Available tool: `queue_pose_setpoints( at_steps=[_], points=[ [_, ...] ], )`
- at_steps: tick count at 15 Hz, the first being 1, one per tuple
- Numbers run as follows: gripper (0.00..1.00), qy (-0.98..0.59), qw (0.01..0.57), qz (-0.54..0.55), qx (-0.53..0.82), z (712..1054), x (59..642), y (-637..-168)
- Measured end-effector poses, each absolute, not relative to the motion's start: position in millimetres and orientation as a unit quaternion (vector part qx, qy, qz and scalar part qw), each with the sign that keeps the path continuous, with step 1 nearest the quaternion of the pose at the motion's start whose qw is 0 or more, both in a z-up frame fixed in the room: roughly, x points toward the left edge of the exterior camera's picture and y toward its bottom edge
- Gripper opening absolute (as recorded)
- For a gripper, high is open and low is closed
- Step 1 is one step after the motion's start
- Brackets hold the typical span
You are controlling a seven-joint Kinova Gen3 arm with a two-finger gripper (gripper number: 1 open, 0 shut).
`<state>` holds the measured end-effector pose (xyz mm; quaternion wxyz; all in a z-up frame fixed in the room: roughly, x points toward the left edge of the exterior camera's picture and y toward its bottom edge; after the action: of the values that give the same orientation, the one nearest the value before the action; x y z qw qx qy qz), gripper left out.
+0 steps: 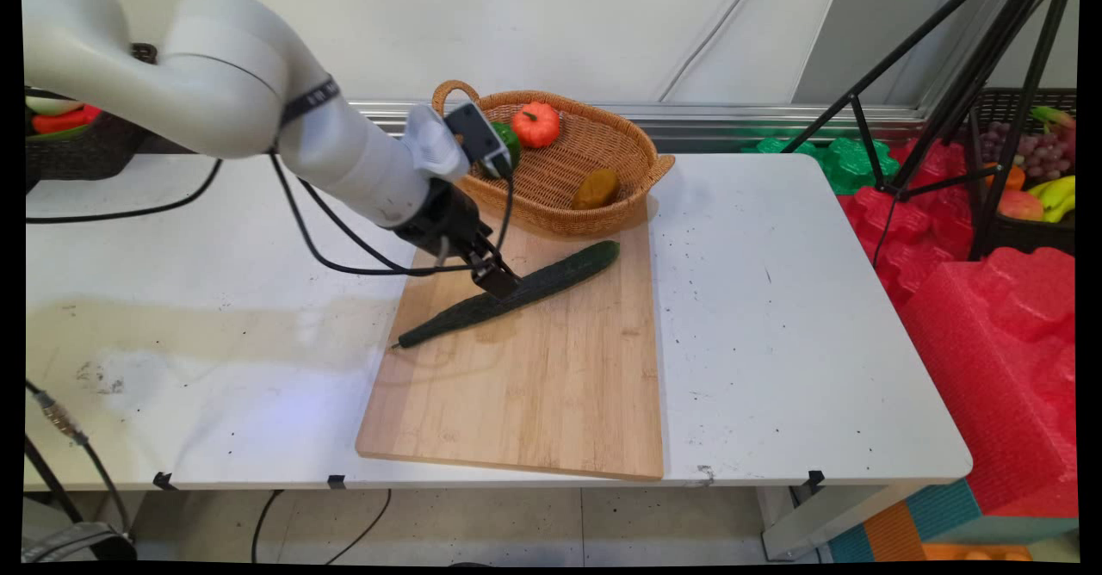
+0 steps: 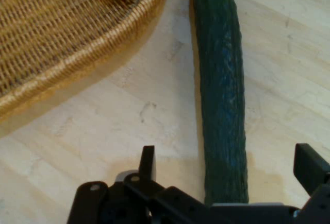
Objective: Pick up the cucumber from the cutting board
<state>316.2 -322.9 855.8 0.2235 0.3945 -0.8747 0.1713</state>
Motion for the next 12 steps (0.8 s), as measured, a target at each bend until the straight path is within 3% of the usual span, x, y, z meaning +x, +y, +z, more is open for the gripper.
queue_pose_setpoints(
  at_steps=[12],
  points=[
    [1.00, -0.881, 0.205, 0.145, 0.401, 801.1, 287.4, -354.5]
  ],
)
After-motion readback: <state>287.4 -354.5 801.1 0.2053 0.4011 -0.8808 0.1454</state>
